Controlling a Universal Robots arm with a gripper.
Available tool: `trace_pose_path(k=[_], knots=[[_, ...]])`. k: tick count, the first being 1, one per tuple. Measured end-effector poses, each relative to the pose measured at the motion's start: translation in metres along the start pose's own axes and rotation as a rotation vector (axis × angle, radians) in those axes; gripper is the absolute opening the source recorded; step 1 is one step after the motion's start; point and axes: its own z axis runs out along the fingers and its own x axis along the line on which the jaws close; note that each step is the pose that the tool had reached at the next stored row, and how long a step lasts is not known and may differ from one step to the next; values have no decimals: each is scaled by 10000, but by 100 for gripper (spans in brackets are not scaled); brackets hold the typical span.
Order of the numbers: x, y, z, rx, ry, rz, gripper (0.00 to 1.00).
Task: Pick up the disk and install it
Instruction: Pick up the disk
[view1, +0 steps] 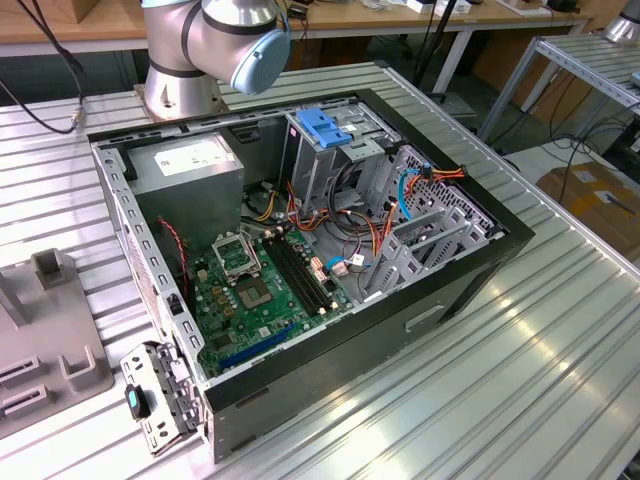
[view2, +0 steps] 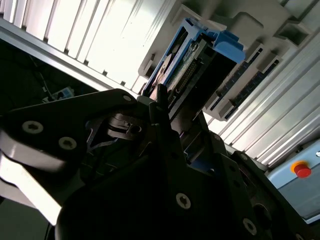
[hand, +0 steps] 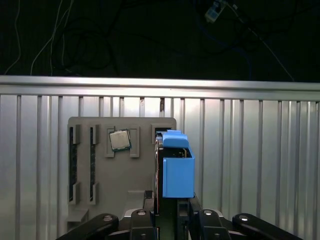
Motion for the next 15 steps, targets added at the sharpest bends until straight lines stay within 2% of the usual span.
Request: trace_pose_path(k=[8, 15], knots=[[-1, 0, -51, -1, 0, 0, 35], [-1, 0, -69, 0, 0, 0, 35]])
